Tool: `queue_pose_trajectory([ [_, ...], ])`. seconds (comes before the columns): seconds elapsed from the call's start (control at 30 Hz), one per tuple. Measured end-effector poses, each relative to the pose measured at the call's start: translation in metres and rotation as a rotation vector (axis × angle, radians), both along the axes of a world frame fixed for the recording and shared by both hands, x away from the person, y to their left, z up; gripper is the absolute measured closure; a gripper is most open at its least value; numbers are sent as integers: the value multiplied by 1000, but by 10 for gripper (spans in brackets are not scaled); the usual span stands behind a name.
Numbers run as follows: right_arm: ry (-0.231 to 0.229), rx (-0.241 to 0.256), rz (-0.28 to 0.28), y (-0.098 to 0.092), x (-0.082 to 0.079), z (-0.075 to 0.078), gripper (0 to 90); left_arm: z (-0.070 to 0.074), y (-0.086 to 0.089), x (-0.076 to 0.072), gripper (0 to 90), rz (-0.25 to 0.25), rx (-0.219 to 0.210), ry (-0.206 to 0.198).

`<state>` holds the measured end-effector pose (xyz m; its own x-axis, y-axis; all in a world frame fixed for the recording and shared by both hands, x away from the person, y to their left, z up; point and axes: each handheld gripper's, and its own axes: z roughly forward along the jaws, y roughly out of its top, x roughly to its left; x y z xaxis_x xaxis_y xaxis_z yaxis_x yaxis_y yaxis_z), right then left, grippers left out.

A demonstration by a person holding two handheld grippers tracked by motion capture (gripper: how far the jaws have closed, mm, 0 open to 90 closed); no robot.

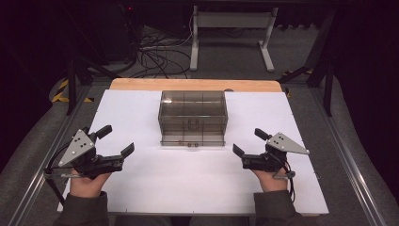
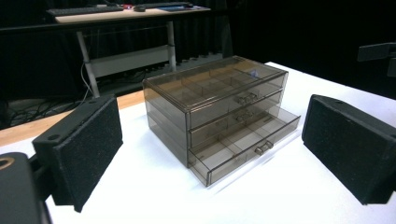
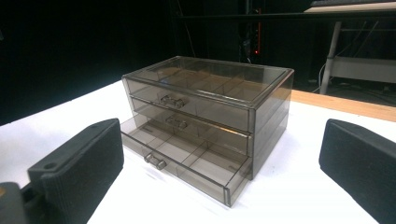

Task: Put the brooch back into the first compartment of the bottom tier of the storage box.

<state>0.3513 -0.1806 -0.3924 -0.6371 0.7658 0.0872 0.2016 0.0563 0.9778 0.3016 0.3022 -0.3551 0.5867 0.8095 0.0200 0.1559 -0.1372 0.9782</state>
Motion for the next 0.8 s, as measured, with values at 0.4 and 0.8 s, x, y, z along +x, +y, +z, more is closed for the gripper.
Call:
queue_pose_trajectory([
  [0.4,2,8,-26,-20,-3,-2,1,1,1,-1,59,4,1,-2],
  [0.8,-6,18,-42,-33,-7,1,2,0,1,-2,59,0,4,2],
])
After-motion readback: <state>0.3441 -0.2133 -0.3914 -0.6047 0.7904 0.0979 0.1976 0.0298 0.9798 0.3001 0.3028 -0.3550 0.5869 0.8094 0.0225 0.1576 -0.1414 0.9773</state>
